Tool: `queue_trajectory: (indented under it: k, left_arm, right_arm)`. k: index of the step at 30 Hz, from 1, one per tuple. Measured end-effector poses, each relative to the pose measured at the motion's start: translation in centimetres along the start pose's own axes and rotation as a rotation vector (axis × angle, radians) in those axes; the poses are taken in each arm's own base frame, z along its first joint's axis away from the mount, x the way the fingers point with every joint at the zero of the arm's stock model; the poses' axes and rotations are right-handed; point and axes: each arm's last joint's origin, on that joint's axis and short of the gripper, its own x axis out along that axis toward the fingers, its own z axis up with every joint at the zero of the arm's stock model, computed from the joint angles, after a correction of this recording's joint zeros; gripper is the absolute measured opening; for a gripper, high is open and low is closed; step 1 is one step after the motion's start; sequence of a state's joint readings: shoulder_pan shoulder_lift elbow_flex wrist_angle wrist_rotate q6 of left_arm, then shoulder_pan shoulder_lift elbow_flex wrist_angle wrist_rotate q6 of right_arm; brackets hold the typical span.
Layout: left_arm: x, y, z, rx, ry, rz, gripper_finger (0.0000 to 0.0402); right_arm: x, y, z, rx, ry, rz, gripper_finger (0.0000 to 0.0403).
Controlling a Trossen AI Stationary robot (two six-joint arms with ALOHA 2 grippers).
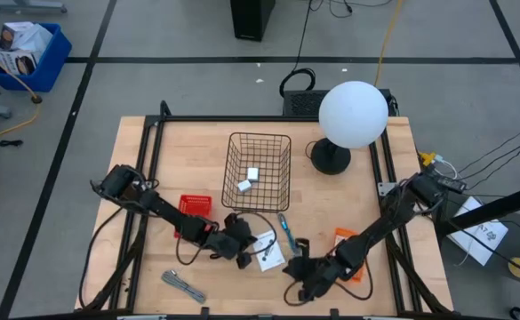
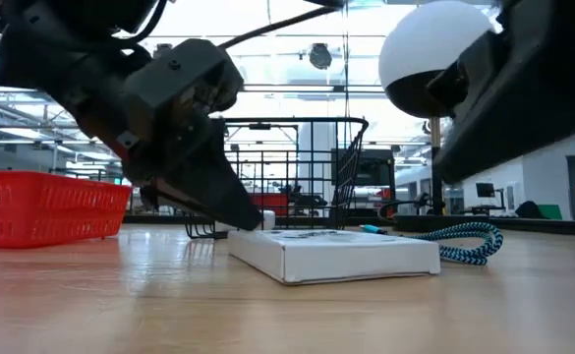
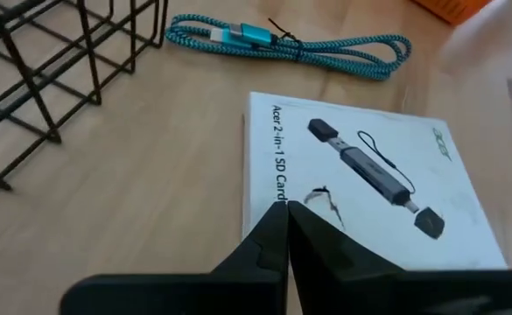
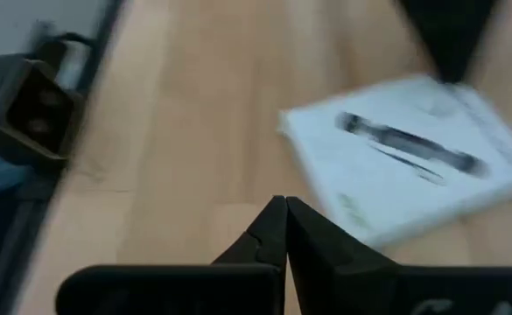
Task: Pick and place items into bin
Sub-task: Put the card reader box into the orange basket
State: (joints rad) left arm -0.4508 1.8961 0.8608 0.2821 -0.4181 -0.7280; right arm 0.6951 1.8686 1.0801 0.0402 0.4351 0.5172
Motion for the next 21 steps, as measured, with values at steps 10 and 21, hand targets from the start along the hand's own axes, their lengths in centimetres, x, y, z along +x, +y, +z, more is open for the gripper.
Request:
queue_trajectory:
  k: [10, 21]
  left_arm:
    - [0.4, 0.7, 0.5, -0.085, 0.05, -0.023, 0.0008]
    - [0.3, 1.1, 0.2, -0.107, 0.078, 0.028, 0.0007]
  right_arm:
    - [3.0, 0.4, -2.3, -0.134, 0.039, 0.02, 0.0107]
    - [2.9, 1.2, -1.6, -0.296, -0.08, 0.038, 0.0184]
